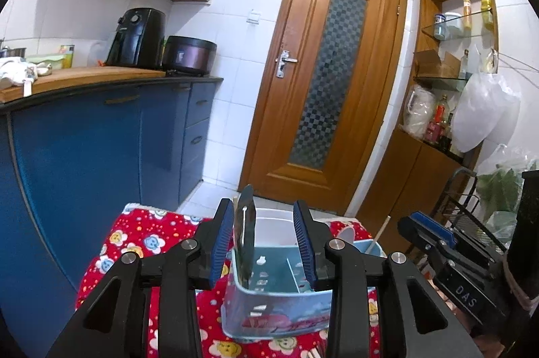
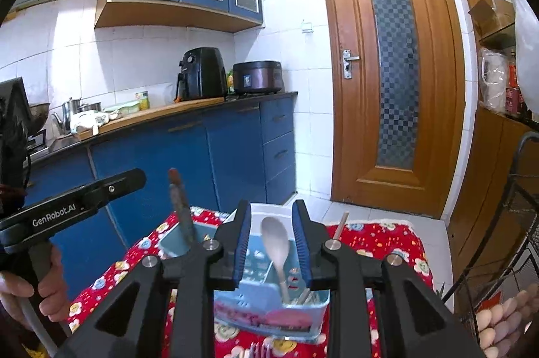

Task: Organize utensils
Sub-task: 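Open both tools to drop the knife and spoon into the holder, then withdraw both open tools from the holder toward the remaining utensils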

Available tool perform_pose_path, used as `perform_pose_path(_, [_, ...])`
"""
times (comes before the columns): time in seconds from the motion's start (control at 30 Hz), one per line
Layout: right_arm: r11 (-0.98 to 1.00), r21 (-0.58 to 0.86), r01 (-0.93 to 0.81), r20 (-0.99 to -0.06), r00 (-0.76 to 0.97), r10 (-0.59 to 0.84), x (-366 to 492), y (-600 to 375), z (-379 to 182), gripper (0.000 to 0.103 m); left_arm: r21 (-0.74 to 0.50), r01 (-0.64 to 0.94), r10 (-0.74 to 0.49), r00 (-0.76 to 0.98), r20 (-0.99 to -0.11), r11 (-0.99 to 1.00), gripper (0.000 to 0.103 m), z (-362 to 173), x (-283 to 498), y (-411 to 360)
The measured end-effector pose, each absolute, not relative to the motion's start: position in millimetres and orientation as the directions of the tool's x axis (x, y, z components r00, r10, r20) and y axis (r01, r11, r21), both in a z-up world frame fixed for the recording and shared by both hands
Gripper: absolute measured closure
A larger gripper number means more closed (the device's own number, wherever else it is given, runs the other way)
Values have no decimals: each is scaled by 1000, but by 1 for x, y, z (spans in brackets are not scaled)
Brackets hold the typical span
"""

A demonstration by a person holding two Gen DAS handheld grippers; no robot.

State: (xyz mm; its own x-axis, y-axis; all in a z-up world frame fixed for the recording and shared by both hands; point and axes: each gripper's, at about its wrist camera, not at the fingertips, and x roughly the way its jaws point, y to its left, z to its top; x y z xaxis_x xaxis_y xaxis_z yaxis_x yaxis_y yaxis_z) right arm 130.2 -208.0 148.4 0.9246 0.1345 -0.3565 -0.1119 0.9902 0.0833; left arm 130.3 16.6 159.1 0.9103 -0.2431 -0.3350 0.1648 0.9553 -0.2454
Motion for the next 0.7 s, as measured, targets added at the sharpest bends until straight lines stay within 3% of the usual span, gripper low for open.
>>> perform_pose_path(0.43, [991,84,-102,-445,886,129,88,-187,146,75,-254,184,-273,886,-375,949,65,157,84,23])
perform_pose_path(0.7, [992,90,-84,-503,856,118,70,-186,129,75,-228,174,-263,852,-453,958,65,145,69,17])
